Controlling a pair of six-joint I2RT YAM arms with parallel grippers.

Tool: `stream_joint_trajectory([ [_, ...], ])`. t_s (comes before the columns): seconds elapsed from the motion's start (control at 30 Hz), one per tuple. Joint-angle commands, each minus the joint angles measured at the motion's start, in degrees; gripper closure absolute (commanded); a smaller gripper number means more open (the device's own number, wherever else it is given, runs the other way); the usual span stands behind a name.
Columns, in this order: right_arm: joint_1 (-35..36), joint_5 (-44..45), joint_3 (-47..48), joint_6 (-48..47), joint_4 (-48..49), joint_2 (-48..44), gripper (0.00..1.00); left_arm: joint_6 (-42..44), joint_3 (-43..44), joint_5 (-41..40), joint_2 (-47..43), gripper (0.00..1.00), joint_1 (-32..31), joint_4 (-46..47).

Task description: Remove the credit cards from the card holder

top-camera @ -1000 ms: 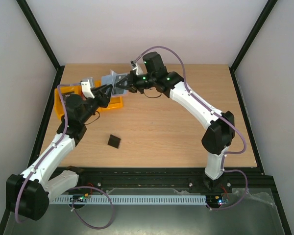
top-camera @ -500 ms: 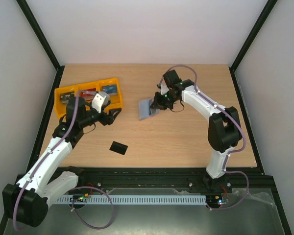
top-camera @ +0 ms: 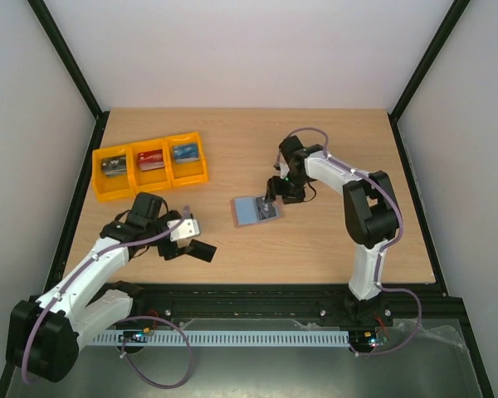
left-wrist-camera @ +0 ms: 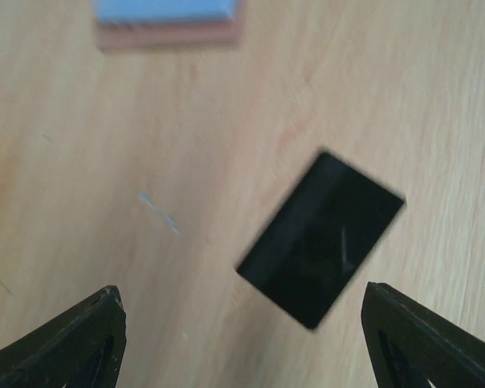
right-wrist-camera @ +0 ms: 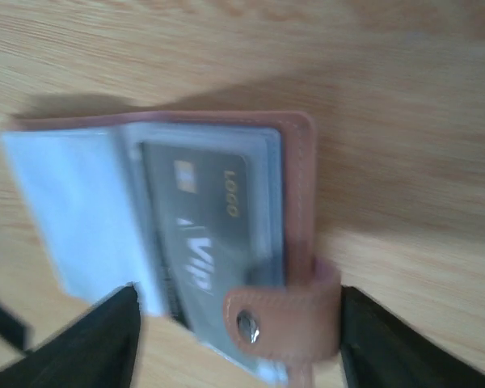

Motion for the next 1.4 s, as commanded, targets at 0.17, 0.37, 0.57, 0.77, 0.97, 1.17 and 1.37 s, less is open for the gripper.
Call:
stream_joint_trajectory([
  [0.17,0.9,26.8,2.5,0.3,-7.6,-6.3,0.07,9.6,-5.8,-11.6,0.7,0.12,-0.8,-0.8],
  [0.37,9.2,34.9,8.0,-2.3,-8.9,-9.3,0.03,-6.4,-2.1,-8.6,-0.7,0.00,2.3,4.1],
  [0.57,25.0,30.6,16.7,-9.0,-7.9,-4.8,0.03,-31.1,0.6,-10.8,-6.1,0.00,13.3,11.4],
  [0.77,35.7,25.5,22.3,-12.6,-5.8,2.9,0.01,-45.4,3.1,-12.8,-8.7,0.01,25.6,14.1],
  [0.97,39.2,22.0,29.2,-10.1,-9.0,11.8,0.01,-62.9,5.5,-12.4,-8.5,0.01,35.9,12.2],
  [1.17,39.8,21.6,26.4,-7.7,-8.7,14.0,0.01,-66.6,6.3,-7.6,-8.4,0.05,37.6,8.0],
  [1.37,40.4,19.0,17.7,-3.9,0.8,14.5,0.06,-64.4,10.0,-3.0,-7.1,0.07,35.5,7.5],
])
